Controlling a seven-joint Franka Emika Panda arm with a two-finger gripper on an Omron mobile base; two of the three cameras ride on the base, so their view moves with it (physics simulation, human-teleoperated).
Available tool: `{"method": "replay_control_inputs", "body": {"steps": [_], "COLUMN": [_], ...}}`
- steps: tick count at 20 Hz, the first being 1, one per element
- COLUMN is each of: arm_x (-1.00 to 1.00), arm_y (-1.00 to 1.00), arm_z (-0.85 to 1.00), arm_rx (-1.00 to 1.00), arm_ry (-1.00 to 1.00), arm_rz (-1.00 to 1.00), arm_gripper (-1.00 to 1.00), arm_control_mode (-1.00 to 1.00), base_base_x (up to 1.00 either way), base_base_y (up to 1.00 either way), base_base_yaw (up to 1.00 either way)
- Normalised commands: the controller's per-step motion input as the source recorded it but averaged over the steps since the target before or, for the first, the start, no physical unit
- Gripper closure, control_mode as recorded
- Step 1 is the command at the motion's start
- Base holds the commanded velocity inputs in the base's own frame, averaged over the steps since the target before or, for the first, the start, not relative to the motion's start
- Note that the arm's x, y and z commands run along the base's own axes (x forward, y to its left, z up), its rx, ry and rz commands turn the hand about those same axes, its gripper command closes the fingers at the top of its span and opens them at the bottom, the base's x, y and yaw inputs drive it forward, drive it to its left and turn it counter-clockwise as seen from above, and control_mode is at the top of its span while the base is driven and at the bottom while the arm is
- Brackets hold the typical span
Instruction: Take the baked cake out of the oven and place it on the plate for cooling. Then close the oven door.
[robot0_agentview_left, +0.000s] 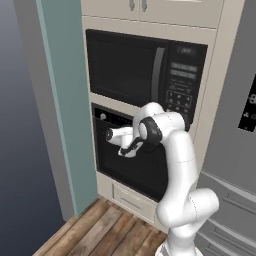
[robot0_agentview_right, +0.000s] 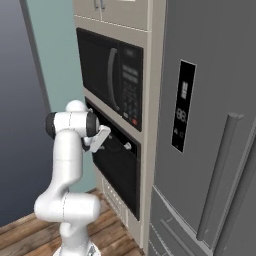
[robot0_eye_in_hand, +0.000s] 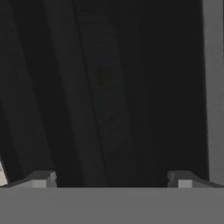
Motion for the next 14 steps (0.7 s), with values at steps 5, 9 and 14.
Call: {"method": "replay_control_inputs", "body": {"steps": [5, 9, 14], "arm_x": [0.03, -0.27, -0.88], "arm_y": [-0.01, 0.18, 0.69], "arm_z": [-0.52, -0.66, -0.9], "arm_rx": [0.0, 0.02, 0.01], "arm_ry": [0.11, 0.17, 0.21], "arm_rz": [0.02, 0.01, 0.01], "arm_gripper": [1.0, 1.0, 1.0], "arm_control_mode": [-1.0, -1.0, -1.0], "base_base_x": [0.0, 0.0, 0.0], "base_base_y": [0.0, 0.0, 0.0], "base_base_yaw": [0.0, 0.0, 0.0]}}
